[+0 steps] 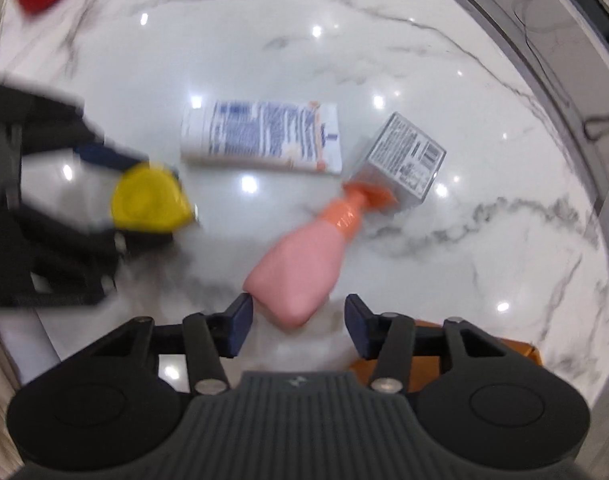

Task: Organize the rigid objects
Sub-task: 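Grasp the pink pump bottle with the right tool while the left tool grasps the yellow tape measure, then carry the pink bottle with the right tool while the left carries the tape measure over the orange box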

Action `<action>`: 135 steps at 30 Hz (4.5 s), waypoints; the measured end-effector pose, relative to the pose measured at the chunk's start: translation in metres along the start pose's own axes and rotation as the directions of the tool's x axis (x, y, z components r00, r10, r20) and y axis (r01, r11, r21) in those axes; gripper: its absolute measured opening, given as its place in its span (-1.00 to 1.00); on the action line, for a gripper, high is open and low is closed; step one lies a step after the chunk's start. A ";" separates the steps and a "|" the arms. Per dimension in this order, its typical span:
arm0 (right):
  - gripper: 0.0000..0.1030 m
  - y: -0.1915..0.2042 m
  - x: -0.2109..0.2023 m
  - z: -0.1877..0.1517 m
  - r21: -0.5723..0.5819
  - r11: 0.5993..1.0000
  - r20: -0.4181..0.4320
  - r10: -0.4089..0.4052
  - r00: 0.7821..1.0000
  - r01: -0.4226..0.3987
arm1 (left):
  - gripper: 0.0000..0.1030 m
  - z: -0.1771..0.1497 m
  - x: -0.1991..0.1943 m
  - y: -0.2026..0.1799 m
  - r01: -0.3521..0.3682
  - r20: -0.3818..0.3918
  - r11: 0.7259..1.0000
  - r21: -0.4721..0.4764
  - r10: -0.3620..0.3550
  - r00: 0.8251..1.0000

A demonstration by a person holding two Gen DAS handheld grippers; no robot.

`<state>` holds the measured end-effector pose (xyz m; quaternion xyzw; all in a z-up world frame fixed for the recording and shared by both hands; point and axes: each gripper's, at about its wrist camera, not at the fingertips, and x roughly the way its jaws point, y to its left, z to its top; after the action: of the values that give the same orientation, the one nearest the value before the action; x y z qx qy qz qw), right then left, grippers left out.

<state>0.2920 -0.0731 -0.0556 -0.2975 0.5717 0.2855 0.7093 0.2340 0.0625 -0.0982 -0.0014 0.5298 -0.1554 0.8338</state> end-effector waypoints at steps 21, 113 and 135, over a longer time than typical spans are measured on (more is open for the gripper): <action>0.09 0.006 0.010 0.001 0.135 0.979 0.095 0.144 0.985 -0.156 | 0.12 -0.003 -0.005 0.010 -0.048 -0.026 0.999 -0.021 0.047 0.999; -0.52 0.049 -0.146 -0.186 0.599 0.746 0.644 -0.235 0.728 -0.290 | 0.11 0.009 -0.141 -0.093 -0.057 0.272 0.976 0.211 -0.003 0.962; -0.52 -0.081 -0.119 -0.326 0.810 0.558 0.467 -0.433 0.771 -0.178 | 0.11 0.065 0.033 -0.258 0.061 -0.101 0.975 0.213 -0.040 0.994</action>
<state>0.1217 -0.3784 0.0136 0.1347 0.3436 0.0115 0.9293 0.2374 -0.2025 -0.0560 0.0829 0.5490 -0.2329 0.7984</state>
